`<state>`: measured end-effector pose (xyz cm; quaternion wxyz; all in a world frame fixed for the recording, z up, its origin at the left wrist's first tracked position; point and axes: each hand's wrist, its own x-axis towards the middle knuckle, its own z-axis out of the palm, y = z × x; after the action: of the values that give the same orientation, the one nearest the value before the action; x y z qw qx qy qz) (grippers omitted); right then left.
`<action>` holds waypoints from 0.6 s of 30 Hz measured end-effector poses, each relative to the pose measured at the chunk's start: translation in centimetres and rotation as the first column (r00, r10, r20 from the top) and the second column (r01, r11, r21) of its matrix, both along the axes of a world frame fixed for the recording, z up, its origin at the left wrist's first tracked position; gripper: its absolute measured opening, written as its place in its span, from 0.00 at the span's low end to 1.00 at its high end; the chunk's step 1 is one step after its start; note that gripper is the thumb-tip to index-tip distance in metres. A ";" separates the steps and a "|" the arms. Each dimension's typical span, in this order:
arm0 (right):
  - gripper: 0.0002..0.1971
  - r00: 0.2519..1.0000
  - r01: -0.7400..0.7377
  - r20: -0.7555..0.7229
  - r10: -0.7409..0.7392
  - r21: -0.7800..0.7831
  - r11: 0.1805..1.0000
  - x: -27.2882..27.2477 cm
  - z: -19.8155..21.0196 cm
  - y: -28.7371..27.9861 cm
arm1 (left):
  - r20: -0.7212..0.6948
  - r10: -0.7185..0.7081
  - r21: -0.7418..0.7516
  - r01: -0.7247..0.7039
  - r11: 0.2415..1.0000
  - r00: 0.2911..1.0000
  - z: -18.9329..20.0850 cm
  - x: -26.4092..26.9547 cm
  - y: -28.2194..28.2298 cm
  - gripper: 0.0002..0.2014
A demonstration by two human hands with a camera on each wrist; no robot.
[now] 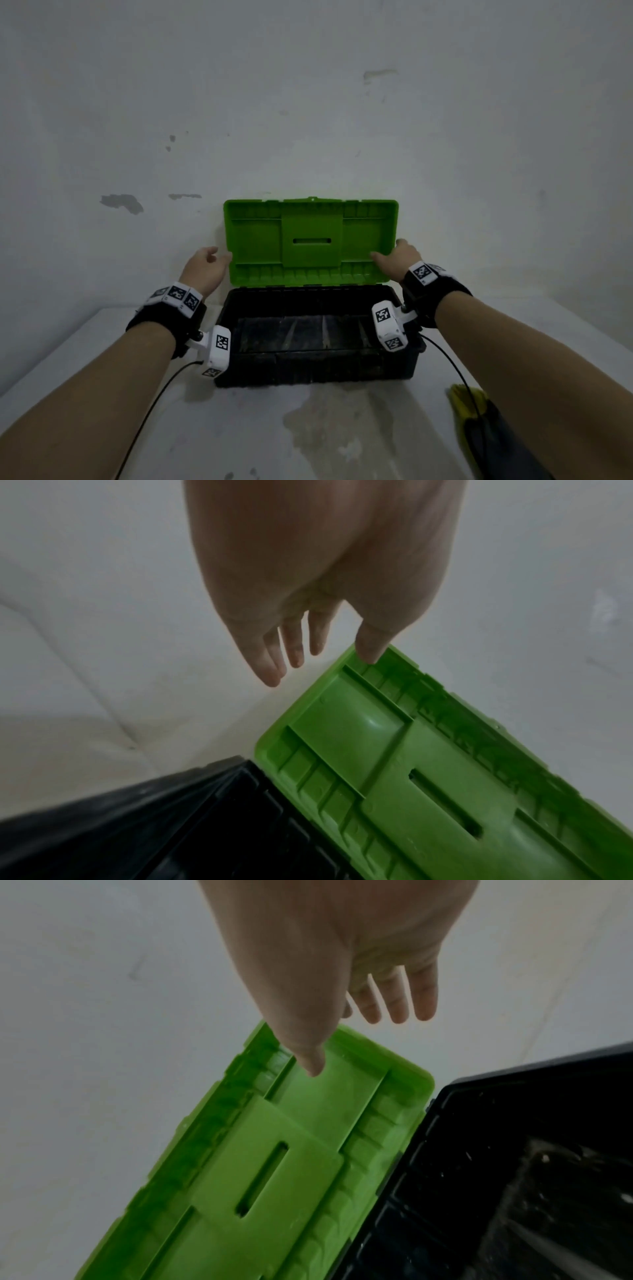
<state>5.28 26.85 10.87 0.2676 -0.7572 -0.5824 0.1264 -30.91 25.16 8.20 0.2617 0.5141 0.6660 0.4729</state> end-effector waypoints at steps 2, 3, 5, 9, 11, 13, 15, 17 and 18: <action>0.42 0.995 0.007 -0.097 -0.004 0.030 1.000 0.8 0.3 1.4 | 0.028 0.022 0.044 -0.023 0.999 0.999 1.0 0.7 1.5 0.32; 0.43 0.985 0.000 -0.171 0.011 0.061 0.998 1.0 0.4 2.0 | 0.054 0.029 0.076 -0.033 0.997 0.998 1.5 1.0 2.1 0.32; 0.45 0.944 0.002 -0.327 0.049 0.155 0.988 1.1 0.7 2.9 | 0.127 0.007 0.132 -0.024 0.991 0.992 2.7 1.4 3.2 0.34; 0.46 0.862 -0.006 -0.488 0.137 0.260 0.965 0.9 0.5 3.6 | 0.238 -0.041 0.162 0.002 0.987 0.970 0.7 -2.4 9.9 0.51; 0.46 0.836 -0.014 -0.523 0.164 0.279 0.960 1.0 0.4 3.2 | 0.280 -0.033 0.175 -0.018 0.984 0.960 0.6 -2.8 9.8 0.43; 0.41 0.815 -0.014 -0.548 0.191 0.310 0.951 1.2 0.6 2.3 | 0.302 -0.024 0.179 -0.032 0.983 0.953 3.1 0.0 4.8 0.32; 0.39 0.799 -0.023 -0.566 0.203 0.308 0.951 1.5 0.9 0.8 | 0.304 -0.037 0.196 -0.025 0.980 0.952 3.6 0.8 2.7 0.27; 0.47 0.791 -0.037 -0.578 0.200 0.282 0.959 1.9 1.0 -1.0 | 0.322 -0.046 0.204 -0.022 0.979 0.946 3.3 0.6 0.9 0.24; 0.48 0.783 -0.050 -0.585 0.211 0.279 0.959 2.0 0.9 -2.1 | 0.328 -0.048 0.206 -0.022 0.978 0.944 3.1 0.4 -0.1 0.23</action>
<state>7.29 24.72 11.81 0.5237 -0.5938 -0.5276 0.3079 -30.46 25.09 11.25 0.3180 0.4563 0.5563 0.6175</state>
